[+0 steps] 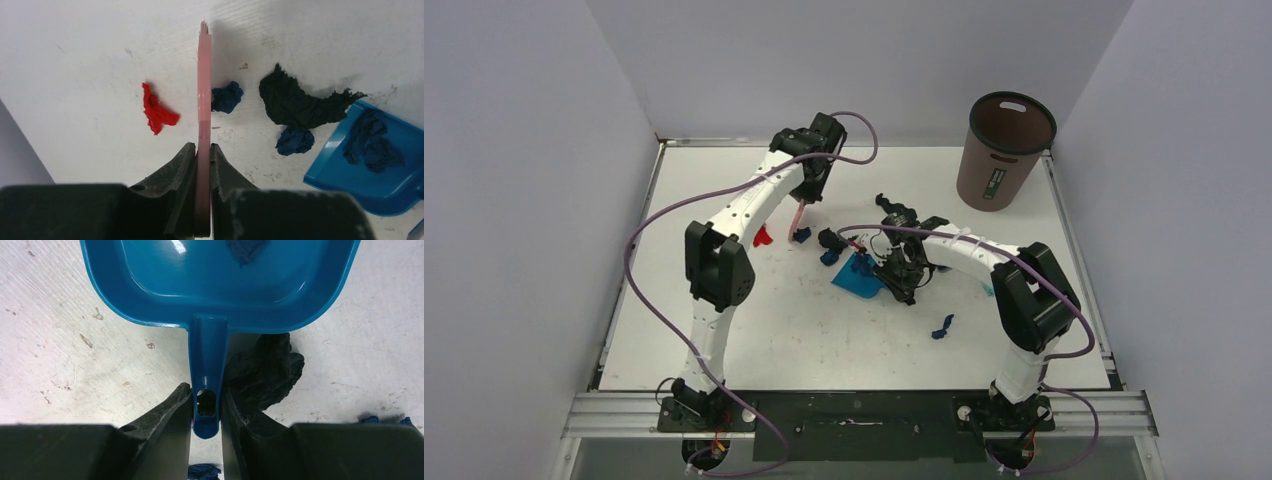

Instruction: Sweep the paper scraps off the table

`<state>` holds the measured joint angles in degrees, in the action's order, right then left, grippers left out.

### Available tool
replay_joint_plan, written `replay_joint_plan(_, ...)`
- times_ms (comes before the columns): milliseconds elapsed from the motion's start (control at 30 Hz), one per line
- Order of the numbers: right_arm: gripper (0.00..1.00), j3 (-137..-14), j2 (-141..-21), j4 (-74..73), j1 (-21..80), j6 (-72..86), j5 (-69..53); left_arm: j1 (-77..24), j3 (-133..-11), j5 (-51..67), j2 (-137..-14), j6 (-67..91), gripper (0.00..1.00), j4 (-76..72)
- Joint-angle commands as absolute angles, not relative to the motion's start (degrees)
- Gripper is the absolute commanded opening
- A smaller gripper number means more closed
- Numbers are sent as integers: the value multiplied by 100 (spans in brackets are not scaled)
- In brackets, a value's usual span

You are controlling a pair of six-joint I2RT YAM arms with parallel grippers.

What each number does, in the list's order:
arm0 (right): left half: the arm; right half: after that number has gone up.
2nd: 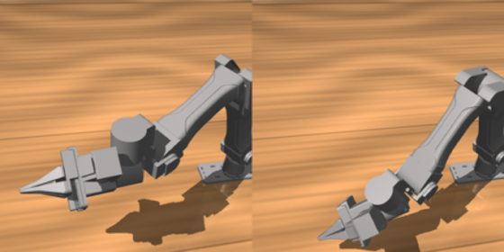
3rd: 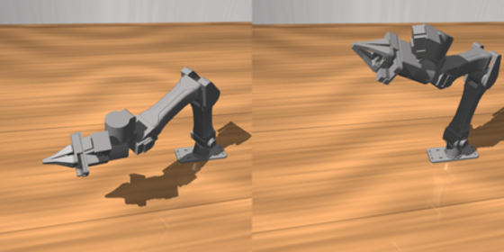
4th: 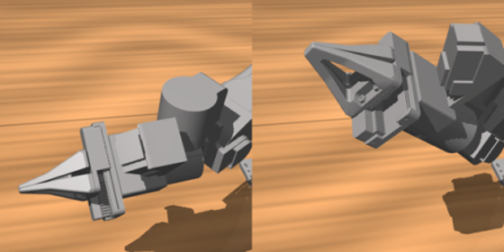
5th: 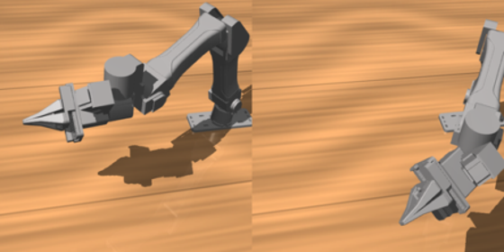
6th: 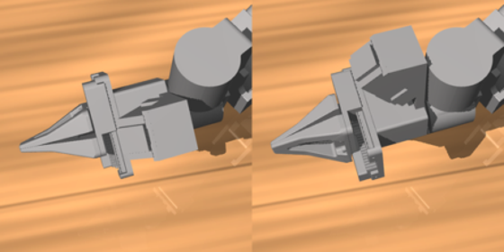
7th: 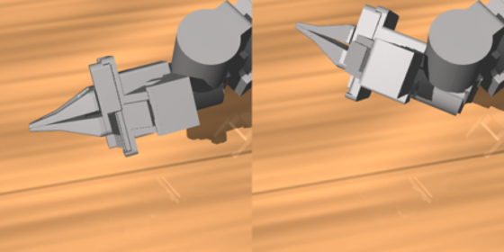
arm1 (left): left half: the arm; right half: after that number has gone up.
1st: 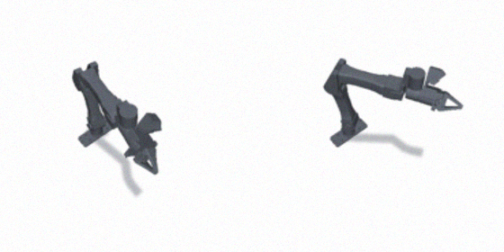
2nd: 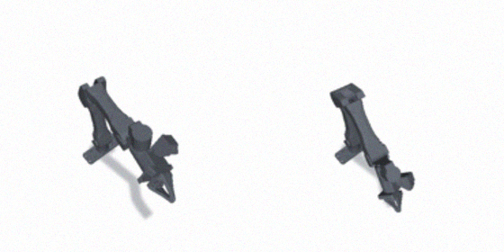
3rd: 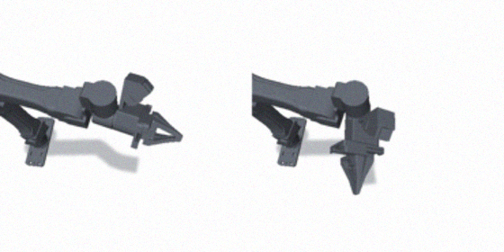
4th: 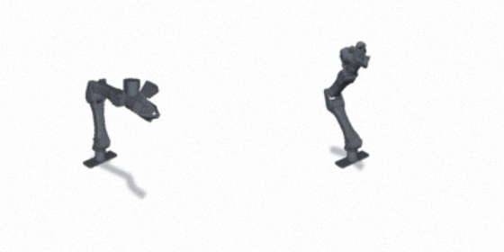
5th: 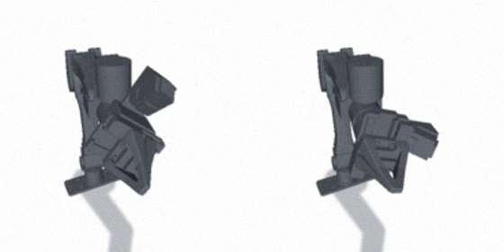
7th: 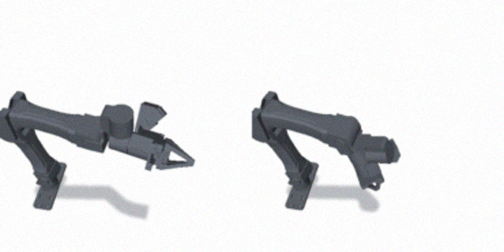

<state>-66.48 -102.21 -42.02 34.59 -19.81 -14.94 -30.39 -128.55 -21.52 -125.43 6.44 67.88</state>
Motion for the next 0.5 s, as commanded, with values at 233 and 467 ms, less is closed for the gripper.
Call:
replay_joint_plan(233, 18, -6882, -9985, -4171, 3454, -2009, -1647, -3223, -11570, 76, -11697, 1176, 0, 5986)
replay_joint_plan(467, 18, -6809, -10076, -3936, 3423, -2064, -1579, -3434, -10928, 845, -11332, 1373, 0, 5580)
